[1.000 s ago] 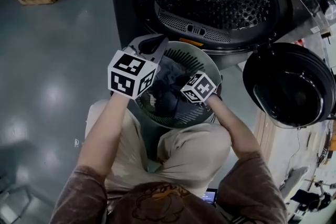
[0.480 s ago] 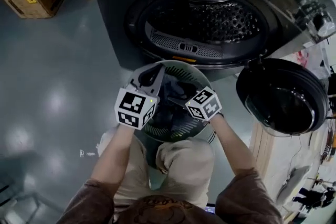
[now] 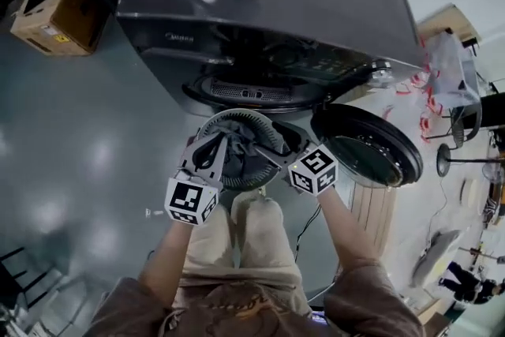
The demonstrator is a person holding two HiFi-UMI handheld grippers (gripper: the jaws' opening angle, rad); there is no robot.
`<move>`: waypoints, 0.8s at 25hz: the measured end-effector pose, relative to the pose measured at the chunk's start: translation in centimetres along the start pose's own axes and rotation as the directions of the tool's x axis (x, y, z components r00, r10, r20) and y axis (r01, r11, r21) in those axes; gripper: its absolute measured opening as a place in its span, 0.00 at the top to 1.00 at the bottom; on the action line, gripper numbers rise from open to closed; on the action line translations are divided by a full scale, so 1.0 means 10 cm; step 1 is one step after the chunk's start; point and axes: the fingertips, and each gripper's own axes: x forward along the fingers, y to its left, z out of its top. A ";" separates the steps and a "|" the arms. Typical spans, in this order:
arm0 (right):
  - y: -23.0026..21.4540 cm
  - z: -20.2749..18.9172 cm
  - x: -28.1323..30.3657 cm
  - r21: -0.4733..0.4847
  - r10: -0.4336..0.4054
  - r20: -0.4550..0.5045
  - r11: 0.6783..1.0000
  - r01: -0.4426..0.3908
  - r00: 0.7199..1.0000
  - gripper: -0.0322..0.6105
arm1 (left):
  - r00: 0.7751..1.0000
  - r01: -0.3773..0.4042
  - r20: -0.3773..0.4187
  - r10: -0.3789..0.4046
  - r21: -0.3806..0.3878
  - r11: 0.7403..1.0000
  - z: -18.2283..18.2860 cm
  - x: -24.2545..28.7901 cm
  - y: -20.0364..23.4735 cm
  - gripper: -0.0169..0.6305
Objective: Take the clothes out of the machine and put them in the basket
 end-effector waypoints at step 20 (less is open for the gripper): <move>0.73 3.28 -2.79 0.002 0.020 0.339 1.000 -0.022 0.940 0.63 | 0.998 0.064 0.025 -0.065 0.027 0.998 3.63 -0.75 -1.28 0.96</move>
